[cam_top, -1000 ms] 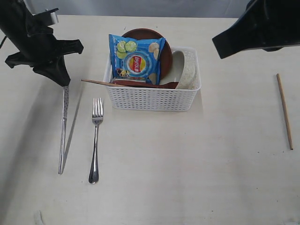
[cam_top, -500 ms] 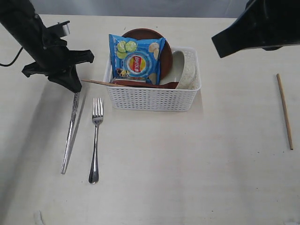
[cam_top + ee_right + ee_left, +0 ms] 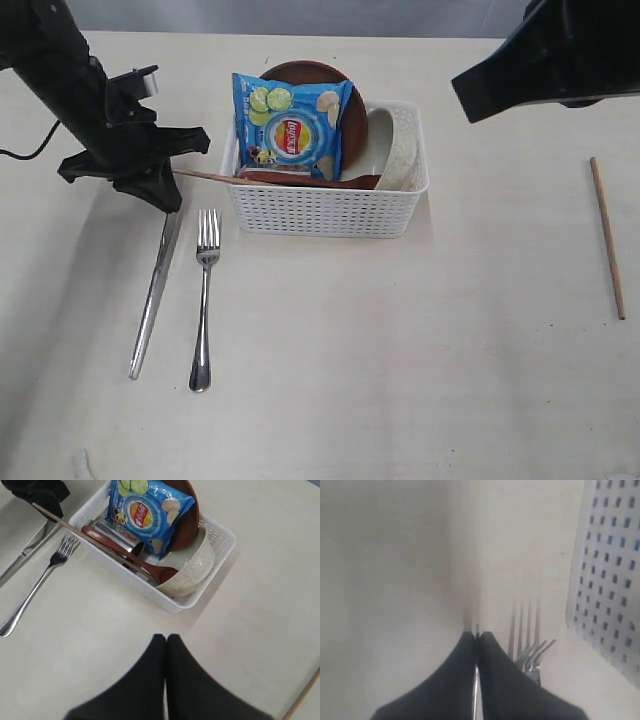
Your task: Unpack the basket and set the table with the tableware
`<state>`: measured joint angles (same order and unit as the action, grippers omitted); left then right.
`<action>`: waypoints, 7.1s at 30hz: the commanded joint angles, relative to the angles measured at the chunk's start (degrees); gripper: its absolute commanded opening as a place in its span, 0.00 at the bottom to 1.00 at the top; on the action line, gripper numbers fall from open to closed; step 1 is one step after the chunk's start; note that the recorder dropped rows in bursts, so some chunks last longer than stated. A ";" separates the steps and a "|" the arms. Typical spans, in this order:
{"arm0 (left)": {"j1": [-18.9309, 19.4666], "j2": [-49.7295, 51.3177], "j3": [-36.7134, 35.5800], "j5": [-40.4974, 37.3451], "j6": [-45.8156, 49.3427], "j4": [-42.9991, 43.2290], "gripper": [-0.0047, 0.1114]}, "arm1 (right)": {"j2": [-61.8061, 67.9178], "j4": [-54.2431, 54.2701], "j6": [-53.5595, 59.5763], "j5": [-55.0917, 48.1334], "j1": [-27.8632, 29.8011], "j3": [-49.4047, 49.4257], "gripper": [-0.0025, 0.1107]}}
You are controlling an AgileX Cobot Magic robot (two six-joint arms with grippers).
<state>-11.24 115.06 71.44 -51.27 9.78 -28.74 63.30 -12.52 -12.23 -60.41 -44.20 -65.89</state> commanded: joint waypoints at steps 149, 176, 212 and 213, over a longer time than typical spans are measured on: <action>-3.25 -43.98 -18.37 10.03 -12.12 13.74 0.04 | 33.98 22.46 34.49 9.56 5.67 -17.97 0.02; -3.25 -45.70 -18.27 10.31 -12.42 14.44 0.04 | 48.44 39.86 68.00 17.92 3.06 -19.61 0.38; -3.25 -45.70 -18.27 10.67 -12.42 13.98 0.04 | 52.87 39.00 68.98 23.06 1.79 -19.61 0.02; -3.25 -45.70 -18.27 10.67 -12.42 13.98 0.04 | 52.87 39.00 69.19 22.91 1.79 -19.61 0.02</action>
<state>-14.63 69.80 52.88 -40.86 -2.16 -14.52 116.19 26.23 57.19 -36.94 -42.46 -85.25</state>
